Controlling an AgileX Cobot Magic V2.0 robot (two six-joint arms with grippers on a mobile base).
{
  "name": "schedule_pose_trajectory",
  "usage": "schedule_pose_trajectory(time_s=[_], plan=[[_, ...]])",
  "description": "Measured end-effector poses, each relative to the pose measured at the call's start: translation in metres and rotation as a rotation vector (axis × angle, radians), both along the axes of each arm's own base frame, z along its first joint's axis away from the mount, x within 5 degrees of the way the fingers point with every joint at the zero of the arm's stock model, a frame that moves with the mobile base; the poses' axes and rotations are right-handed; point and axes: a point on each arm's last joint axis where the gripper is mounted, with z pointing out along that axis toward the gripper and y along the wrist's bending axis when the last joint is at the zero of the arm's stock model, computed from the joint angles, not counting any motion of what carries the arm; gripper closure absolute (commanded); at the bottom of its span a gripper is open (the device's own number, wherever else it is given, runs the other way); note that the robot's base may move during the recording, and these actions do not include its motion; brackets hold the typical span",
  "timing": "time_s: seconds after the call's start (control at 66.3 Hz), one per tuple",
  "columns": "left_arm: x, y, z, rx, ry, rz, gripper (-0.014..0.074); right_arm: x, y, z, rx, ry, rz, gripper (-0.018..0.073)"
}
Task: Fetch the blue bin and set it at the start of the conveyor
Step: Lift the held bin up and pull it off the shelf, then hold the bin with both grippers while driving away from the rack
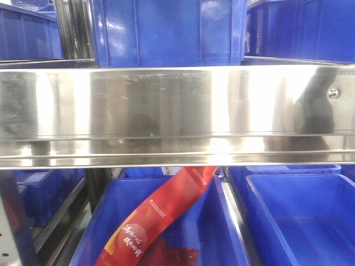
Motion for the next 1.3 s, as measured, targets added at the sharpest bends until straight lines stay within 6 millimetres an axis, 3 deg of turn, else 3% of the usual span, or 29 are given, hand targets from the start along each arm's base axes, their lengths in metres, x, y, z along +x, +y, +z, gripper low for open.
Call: schedule_pose_trajectory(time_s=[1.297], plan=[[0.0,-0.0001,0.0,-0.002,0.0,-0.001,0.0708,0.0,-0.0002,0.0,-0.002,0.0,-0.001,0.0711]])
